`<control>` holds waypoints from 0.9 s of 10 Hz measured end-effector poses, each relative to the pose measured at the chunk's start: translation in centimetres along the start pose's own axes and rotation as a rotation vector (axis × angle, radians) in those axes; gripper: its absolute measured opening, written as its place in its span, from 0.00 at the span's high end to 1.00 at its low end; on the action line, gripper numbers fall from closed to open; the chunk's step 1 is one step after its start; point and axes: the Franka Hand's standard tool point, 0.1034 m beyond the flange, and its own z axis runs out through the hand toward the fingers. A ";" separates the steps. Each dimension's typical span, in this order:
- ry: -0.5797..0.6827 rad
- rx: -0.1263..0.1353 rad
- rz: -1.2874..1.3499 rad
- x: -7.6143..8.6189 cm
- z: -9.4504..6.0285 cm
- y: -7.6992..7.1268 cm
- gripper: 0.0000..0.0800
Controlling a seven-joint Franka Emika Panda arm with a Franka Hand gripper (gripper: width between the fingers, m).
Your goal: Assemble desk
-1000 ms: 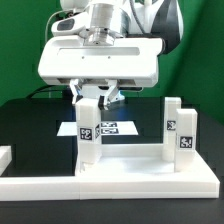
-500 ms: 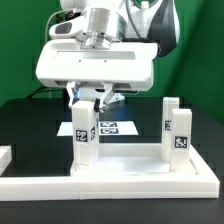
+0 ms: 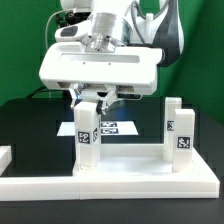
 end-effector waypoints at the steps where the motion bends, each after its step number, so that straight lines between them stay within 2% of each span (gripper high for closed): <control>1: -0.010 0.000 0.000 -0.2 0.1 0.0 0.64; 2: -0.011 0.000 0.000 -0.3 0.1 0.0 0.50; 3: -0.011 -0.001 -0.001 -0.3 0.1 0.0 0.29; 4: -0.011 -0.001 -0.001 -0.3 0.1 0.0 0.22; 9: -0.016 0.000 0.000 -0.2 0.1 0.1 0.19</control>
Offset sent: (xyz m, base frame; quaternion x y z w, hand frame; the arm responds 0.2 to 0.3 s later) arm 0.0000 0.0000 0.0000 0.0000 0.0000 0.0000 1.0000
